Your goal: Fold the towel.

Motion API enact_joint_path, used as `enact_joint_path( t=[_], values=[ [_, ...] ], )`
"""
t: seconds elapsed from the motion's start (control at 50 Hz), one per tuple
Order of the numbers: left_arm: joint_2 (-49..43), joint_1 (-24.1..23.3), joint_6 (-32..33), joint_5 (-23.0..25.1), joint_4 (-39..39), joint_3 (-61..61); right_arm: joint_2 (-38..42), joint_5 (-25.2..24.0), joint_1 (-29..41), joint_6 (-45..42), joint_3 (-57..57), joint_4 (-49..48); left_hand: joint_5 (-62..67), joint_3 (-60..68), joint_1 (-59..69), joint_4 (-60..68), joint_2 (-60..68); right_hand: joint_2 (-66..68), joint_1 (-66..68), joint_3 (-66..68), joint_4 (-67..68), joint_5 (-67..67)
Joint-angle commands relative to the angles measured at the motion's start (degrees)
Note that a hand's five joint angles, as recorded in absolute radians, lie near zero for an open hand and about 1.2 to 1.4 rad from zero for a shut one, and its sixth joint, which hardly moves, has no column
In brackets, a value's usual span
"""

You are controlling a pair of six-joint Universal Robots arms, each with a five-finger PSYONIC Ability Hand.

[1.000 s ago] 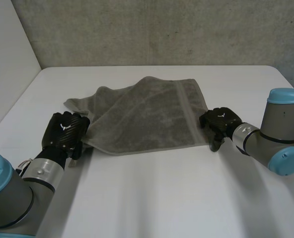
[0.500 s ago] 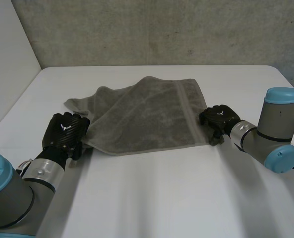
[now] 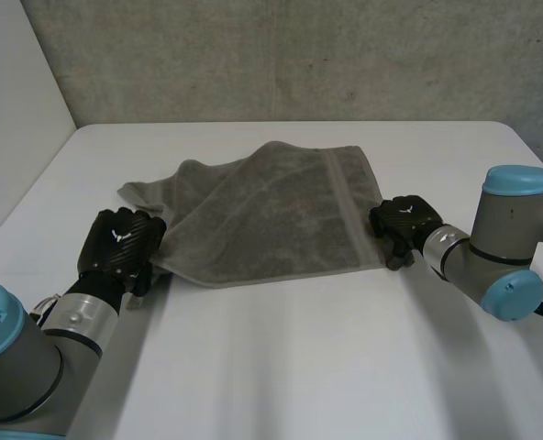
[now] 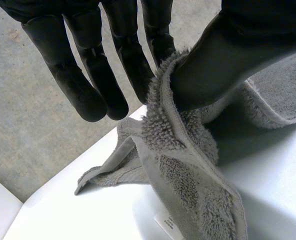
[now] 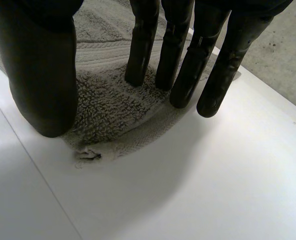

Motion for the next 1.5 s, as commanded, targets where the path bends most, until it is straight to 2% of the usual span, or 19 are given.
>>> enact_joint_path(
  t=[0.02,1.5],
  values=[
    [0.0,0.0,0.0,0.0,0.0,0.0,0.1,-0.1,0.0,1.5,0.0,-0.1,-15.0,-8.9,-3.5,-6.9,-6.5,2.0,2.0,2.1,2.2,8.2],
    [0.1,-0.2,0.0,0.0,0.0,0.0,-0.3,1.1,0.1,3.7,-0.4,-1.3,-15.0,-8.9,-3.5,-6.9,-6.5,1.3,1.4,1.4,1.5,7.5]
  ],
)
